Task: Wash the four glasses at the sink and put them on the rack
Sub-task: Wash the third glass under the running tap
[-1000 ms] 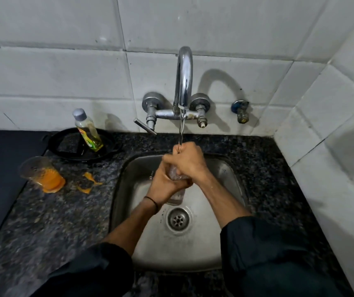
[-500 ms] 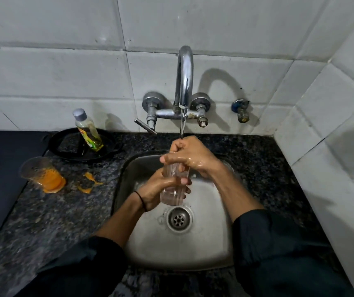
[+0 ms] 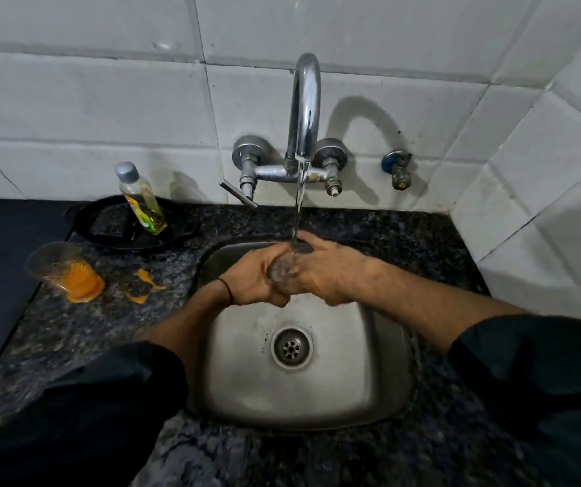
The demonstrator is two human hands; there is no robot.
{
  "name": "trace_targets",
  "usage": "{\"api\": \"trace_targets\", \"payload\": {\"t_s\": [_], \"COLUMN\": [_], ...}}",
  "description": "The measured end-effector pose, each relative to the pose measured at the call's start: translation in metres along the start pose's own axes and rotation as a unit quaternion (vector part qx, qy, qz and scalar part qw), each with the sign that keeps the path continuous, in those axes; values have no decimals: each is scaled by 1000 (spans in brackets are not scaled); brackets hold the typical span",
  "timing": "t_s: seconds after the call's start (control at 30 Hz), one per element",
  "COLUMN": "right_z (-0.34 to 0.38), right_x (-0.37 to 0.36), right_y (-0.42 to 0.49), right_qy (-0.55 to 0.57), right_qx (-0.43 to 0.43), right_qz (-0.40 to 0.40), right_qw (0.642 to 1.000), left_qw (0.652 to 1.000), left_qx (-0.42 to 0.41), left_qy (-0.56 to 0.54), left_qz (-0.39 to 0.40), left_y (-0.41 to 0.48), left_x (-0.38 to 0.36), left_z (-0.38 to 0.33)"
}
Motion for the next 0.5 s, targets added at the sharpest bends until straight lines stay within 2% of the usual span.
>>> {"api": "trace_targets", "payload": {"t_s": [0.03, 0.07, 0.1, 0.13, 0.17, 0.2, 0.23, 0.27, 0.3, 0.33, 0.37, 0.4, 0.43, 0.47, 0.5], "right_z": [0, -1, 1, 2, 3, 3, 6, 9, 11, 10, 10, 12, 13, 13, 12], "right_x": [1, -2, -5, -6, -4, -3, 2, 7, 11, 11, 10, 8, 5, 2, 3], "right_y": [0, 3, 7, 10, 13, 19, 23, 27, 31, 33, 33, 30, 27, 25, 20], "right_qy": [-118, -159, -170, -121, -25, 127, 296, 453, 544, 577, 547, 476, 370, 261, 177], "right_qx": [16, 13, 0, -27, -63, -106, -144, -162, -171, -172, -163, -147, -136, -132, -125], "right_qz": [-23, -40, -55, -66, -82, -99, -97, -99, -119, -133, -129, -104, -63, -33, -14], "right_qw": [993, 986, 984, 990, 994, 981, 939, 871, 813, 787, 811, 861, 917, 956, 976], "left_qw": [999, 998, 997, 994, 989, 984, 979, 975, 974, 974, 976, 980, 984, 987, 990], "left_qx": [-11, -22, -32, -41, -45, -49, -48, -42, -36, -33, -34, -32, -22, -14, -5], "left_qy": [34, 52, 61, 77, 97, 109, 111, 110, 106, 106, 108, 97, 81, 60, 45], "left_qz": [-10, -25, -42, -67, -98, -133, -163, -187, -198, -197, -187, -172, -157, -145, -130], "left_y": [6, 11, 14, 17, 19, 20, 20, 21, 19, 21, 20, 20, 18, 18, 18], "left_x": [3, 5, 7, 7, 6, 3, -1, -5, -6, -9, -10, -12, -11, -10, -10], "left_z": [-3, -5, -4, -1, 2, 4, 4, 4, 1, 5, 7, 8, 8, 7, 6]}}
Point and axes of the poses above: each hand's wrist, its own y-axis towards the middle knuckle, its own x-axis out of the back of the hand, z = x × y, the point moved 1 cm from there along y, towards the middle knuckle, and after that the axes turned 11 degrees about y, right-handed, at the moved point
